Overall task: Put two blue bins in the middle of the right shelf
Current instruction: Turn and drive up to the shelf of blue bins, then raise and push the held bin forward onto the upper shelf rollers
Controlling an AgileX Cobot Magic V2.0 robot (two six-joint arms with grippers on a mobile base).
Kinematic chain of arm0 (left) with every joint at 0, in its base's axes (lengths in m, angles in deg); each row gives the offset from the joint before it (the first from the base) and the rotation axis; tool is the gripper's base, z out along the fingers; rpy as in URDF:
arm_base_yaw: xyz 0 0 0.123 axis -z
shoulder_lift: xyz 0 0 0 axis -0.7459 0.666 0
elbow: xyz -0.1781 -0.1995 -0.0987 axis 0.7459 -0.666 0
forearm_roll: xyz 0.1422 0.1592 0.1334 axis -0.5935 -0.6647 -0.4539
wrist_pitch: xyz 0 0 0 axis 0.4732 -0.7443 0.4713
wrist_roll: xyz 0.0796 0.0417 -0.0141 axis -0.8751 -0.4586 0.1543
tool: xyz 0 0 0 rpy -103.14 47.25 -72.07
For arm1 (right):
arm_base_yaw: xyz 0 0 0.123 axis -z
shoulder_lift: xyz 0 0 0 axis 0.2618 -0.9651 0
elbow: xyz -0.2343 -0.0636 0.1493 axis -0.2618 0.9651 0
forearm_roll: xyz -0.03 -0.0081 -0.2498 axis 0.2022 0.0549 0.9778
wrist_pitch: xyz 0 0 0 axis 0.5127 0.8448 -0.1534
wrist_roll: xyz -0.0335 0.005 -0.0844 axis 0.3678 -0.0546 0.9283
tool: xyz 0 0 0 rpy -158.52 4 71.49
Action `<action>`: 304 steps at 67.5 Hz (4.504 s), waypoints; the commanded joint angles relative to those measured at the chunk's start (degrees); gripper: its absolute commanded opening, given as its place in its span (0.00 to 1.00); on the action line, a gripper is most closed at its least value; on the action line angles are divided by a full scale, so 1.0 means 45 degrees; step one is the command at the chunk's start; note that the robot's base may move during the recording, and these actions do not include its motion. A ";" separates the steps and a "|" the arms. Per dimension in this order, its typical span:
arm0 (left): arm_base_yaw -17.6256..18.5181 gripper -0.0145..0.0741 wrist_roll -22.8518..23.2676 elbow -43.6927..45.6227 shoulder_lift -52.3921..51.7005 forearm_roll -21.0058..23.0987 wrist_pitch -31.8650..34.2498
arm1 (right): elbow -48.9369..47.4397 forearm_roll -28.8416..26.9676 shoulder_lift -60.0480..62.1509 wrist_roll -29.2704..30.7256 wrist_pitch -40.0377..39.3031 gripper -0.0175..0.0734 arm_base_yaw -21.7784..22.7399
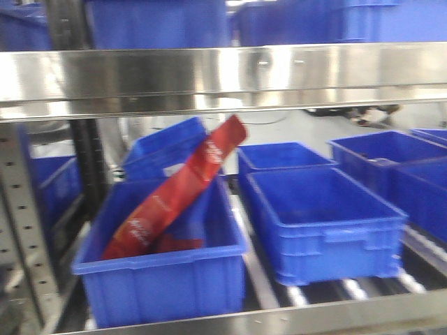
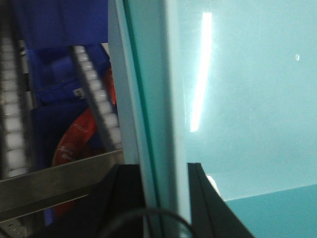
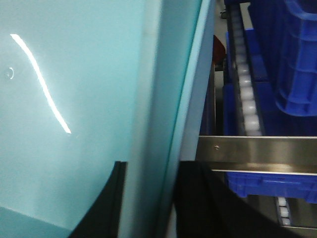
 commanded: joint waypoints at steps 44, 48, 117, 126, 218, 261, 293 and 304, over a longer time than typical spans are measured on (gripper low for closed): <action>-0.0006 0.04 -0.0083 0.0220 -0.0226 0.0313 0.0929 | -0.0170 0.0043 0.0226 0.0036 -0.1052 0.02 0.0045; -0.0006 0.04 -0.0083 0.0220 -0.0226 0.0313 0.0929 | -0.0170 0.0043 0.0226 0.0036 -0.1052 0.02 0.0045; -0.0006 0.04 -0.0083 0.0220 -0.0226 0.0313 0.0929 | -0.0170 0.0043 0.0226 0.0036 -0.1052 0.02 0.0045; -0.0006 0.04 -0.0083 0.0220 -0.0226 0.0313 0.0929 | -0.0170 0.0043 0.0226 0.0036 -0.1052 0.02 0.0045; -0.0006 0.04 -0.0083 0.0220 -0.0227 0.0313 0.0221 | -0.0170 -0.0082 0.0226 0.0036 -0.0947 0.02 0.0045; -0.0006 0.04 -0.0083 -0.0177 0.2391 -0.0013 -0.2409 | 0.0648 -0.0082 -0.2054 0.0036 0.1091 0.02 0.0045; -0.0006 0.76 -0.0133 -0.0177 0.2467 -0.0038 -0.2413 | 0.0648 -0.0082 -0.2017 0.0036 0.1218 0.83 0.0045; -0.0006 0.85 -0.0133 -0.0129 0.1909 -0.0038 -0.2413 | 0.0602 -0.0049 -0.1425 0.0036 0.1085 0.77 0.0074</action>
